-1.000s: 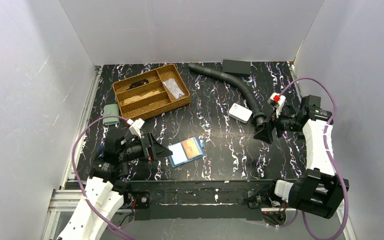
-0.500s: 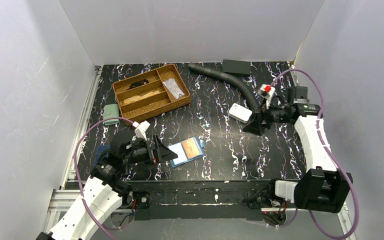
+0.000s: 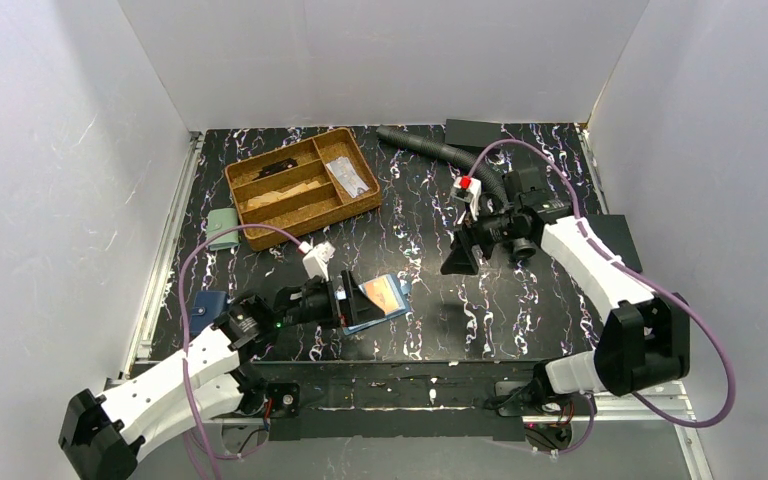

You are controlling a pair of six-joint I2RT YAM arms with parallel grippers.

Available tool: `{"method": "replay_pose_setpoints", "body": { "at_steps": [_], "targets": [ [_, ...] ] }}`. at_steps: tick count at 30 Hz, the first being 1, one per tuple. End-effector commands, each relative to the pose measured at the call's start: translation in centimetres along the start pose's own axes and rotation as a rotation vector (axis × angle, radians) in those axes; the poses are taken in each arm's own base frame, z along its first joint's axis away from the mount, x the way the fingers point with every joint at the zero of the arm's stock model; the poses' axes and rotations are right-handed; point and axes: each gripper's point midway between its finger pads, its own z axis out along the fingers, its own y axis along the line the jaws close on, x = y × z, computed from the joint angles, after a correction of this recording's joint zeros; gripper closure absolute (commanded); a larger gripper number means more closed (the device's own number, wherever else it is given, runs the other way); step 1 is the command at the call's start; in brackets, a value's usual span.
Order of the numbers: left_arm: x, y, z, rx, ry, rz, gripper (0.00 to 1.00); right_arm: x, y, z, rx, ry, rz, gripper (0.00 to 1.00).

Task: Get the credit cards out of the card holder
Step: Remove the credit card from the card holder.

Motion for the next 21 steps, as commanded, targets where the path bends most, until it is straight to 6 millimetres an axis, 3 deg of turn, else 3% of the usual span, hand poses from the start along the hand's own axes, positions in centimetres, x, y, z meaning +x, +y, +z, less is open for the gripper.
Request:
{"method": "replay_pose_setpoints", "body": {
  "at_steps": [1, 6, 9, 10, 16, 21],
  "targets": [
    [-2.6, -0.5, 1.2, 0.017, -0.127, 0.004, 0.02, -1.1, -0.6, 1.6, -0.016, -0.022, 0.031, 0.07],
    [-3.3, 1.4, 2.0, -0.058, -0.179, -0.052, 0.06, -0.6, 0.4, 5.6, -0.070, 0.046, 0.090, 0.23],
    [-3.5, 2.5, 2.5, -0.100, -0.196, -0.067, 0.09, -0.4, 1.0, 8.4, -0.124, 0.041, 0.208, 0.45],
    [-3.6, 3.6, 2.7, -0.138, -0.216, -0.072, 0.12, -0.2, 0.7, 10.3, -0.140, 0.036, 0.290, 0.62],
    [-3.6, 5.9, 2.7, -0.194, -0.277, -0.117, 0.20, -1.2, -1.2, 13.1, -0.112, -0.040, 0.386, 0.74],
    [-3.7, 6.8, 3.0, -0.202, -0.311, -0.122, 0.25, -0.6, -0.8, 12.7, -0.101, -0.075, 0.370, 0.71]
  ]
}}
